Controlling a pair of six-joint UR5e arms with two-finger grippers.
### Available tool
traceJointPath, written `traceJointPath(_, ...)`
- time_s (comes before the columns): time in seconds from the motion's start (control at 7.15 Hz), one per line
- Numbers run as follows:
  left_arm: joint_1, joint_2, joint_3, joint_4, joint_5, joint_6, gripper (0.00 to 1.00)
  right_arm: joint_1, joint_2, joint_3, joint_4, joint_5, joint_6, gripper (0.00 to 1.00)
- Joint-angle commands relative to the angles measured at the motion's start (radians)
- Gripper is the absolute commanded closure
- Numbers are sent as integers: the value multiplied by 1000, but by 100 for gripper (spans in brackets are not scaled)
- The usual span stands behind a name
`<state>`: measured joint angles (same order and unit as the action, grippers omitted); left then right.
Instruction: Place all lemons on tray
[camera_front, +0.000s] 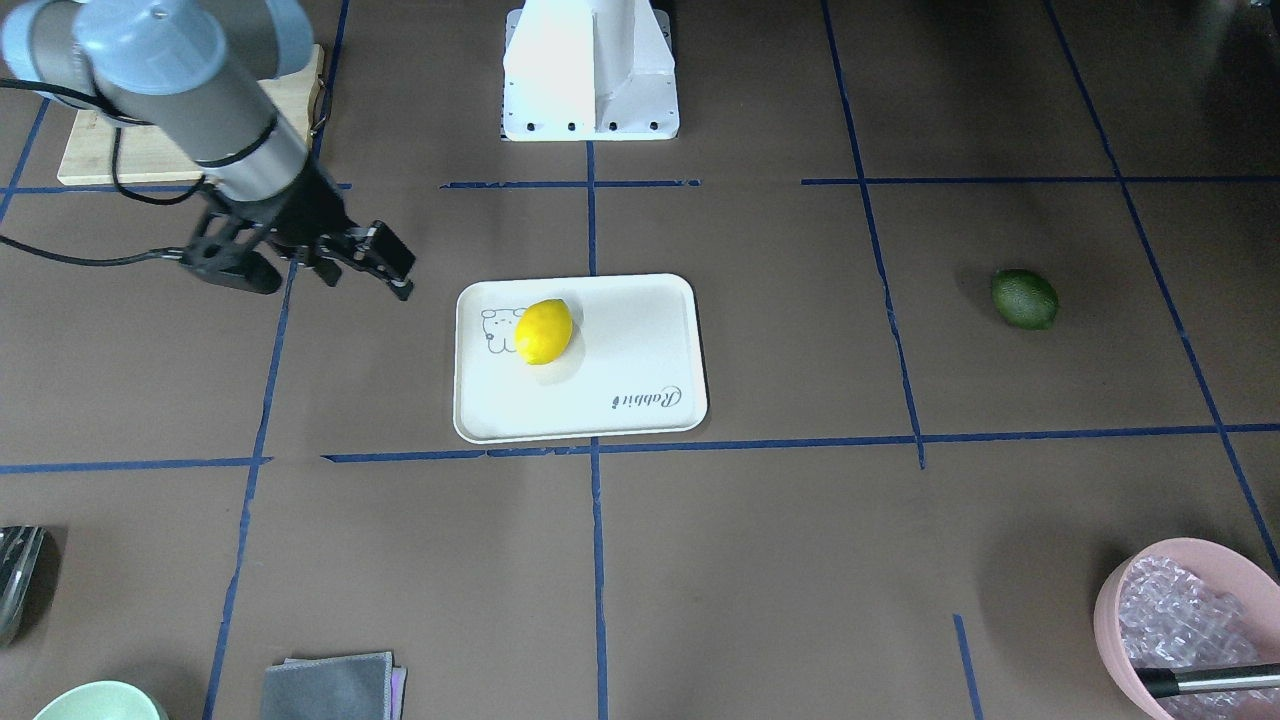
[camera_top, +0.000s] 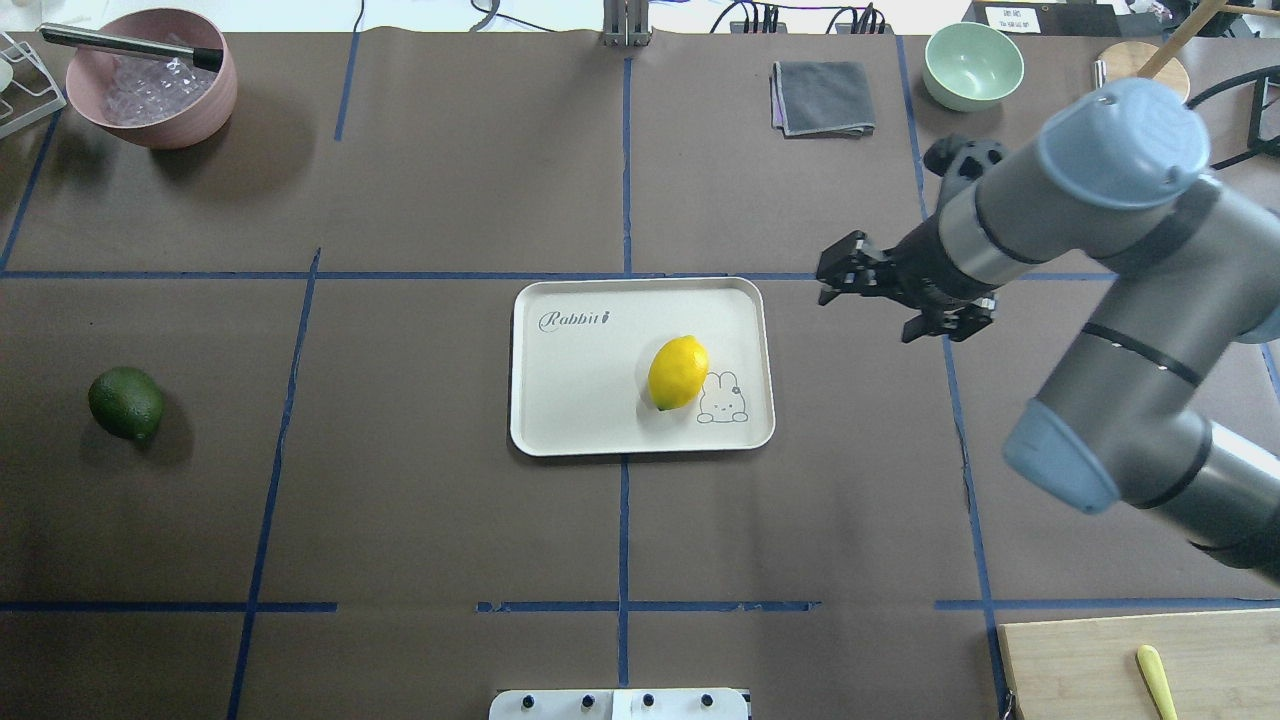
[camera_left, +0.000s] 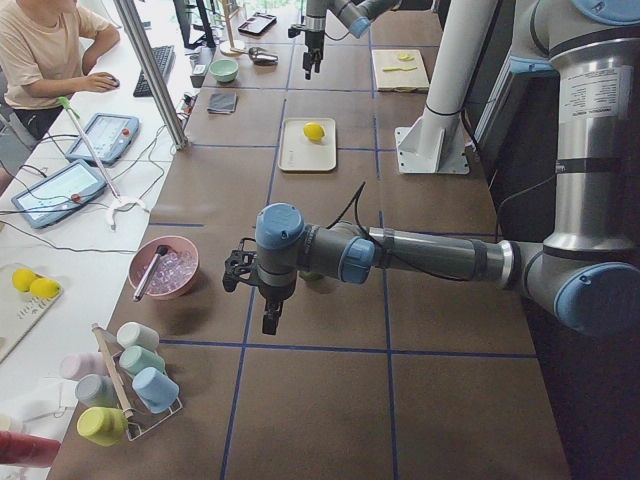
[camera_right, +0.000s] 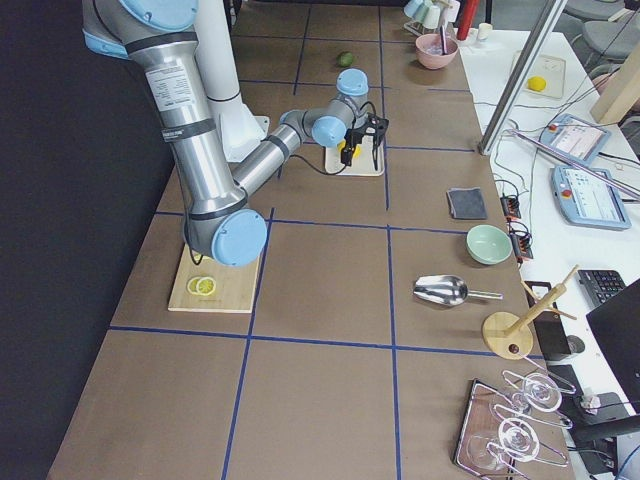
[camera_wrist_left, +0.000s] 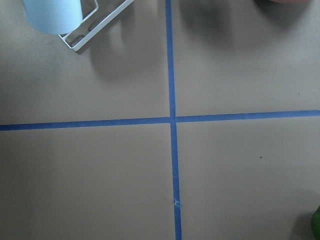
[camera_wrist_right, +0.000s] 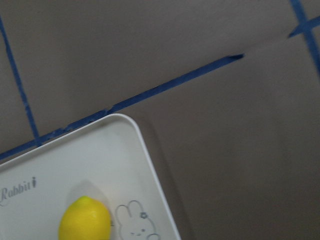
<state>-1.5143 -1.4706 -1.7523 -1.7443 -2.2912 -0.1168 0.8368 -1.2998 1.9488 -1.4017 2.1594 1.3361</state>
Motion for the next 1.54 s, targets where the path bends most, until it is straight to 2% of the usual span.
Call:
traceJointPath(0.0, 19, 39, -1, -79, -86, -23, 0, 222, -216, 16, -13, 100, -455, 1)
traceJointPath(0.14, 82, 36, -15, -86, -173, -190, 0, 310, -273, -2, -43, 111, -650, 1)
traceJointPath(0.28, 196, 33, -63, -101, -172, -409, 0, 371, -295, -28, -90, 111, -810, 1)
traceJointPath(0.42, 301, 18, -94, -107, -157, -654, 0, 404, -294, -56, -111, 109, -912, 1)
traceJointPath(0.56, 369, 10, -98, -162, -87, -835, 0, 403, -291, -57, -109, 106, -916, 1)
traceJointPath(0.7, 402, 7, -69, -237, -70, -998, 0, 403, -297, -57, -106, 109, -916, 1)
traceJointPath(0.98, 523, 3, -31, -257, 98, -1148, 0, 403, -299, -59, -102, 106, -910, 1)
traceJointPath(1.4, 545, -19, -3, -285, 115, -1193, 0, 403, -300, -57, -102, 99, -913, 1)
